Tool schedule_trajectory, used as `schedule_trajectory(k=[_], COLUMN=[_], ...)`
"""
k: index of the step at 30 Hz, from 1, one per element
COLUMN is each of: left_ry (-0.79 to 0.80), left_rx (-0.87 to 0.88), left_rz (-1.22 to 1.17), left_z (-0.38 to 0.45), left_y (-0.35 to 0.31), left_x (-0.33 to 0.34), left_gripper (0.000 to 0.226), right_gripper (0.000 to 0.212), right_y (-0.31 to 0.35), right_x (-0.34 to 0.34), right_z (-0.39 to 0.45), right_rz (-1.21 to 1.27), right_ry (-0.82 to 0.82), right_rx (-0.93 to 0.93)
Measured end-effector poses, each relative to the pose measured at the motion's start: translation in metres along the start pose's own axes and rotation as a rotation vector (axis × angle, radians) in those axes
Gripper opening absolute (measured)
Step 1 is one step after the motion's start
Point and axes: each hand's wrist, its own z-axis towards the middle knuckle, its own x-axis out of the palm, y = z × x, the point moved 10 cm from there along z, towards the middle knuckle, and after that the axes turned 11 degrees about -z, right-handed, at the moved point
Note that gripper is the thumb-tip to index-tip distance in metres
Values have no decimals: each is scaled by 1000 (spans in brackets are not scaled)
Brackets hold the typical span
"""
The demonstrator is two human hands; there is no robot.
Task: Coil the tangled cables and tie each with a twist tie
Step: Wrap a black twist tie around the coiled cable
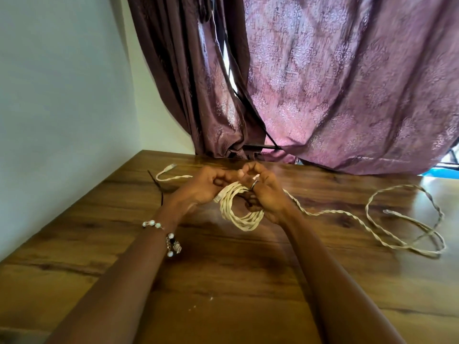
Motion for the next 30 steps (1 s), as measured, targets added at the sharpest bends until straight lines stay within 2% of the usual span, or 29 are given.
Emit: schedule_trajectory(k=[4,7,8,12,16,19,21,25,27,30], left_ry=[40,43,61,95,88,92,84,45,39,55], left_rx=[-79,-123,-149,-196,-201,-216,-238,-236,-215,-226], left_rz=[-339,-503,-520,-553,-610,-637,-635,-640,-589,-348], left_z=[-5,-8,-10,-15,-17,-18,-17,-15,-13,-15], left_y=[11,14,15,16,15,17,21,22,22,23], left_x=[10,7,8,13,15,16,16,16,14,4], left_gripper=[32,19,20,26,31,46,47,17,15,12], right_gripper=[17,15,13,41,47,45,38,13,15,16], right_y=[-2,5,8,15,19,17,15,11,8,6], right_x=[6,14,16,28,30,28,27,21,16,10], right_z=[1,-1,-2,-10,-13,-13,-13,-11,-9,-8], right_rz=[96,166,175,186,210,195,177,139,116,115], right_ry=[95,133,151,279,344,339,316,210,151,112], right_rx=[17,-28,-47,-125,-188,-175,-162,-129,-94,-77])
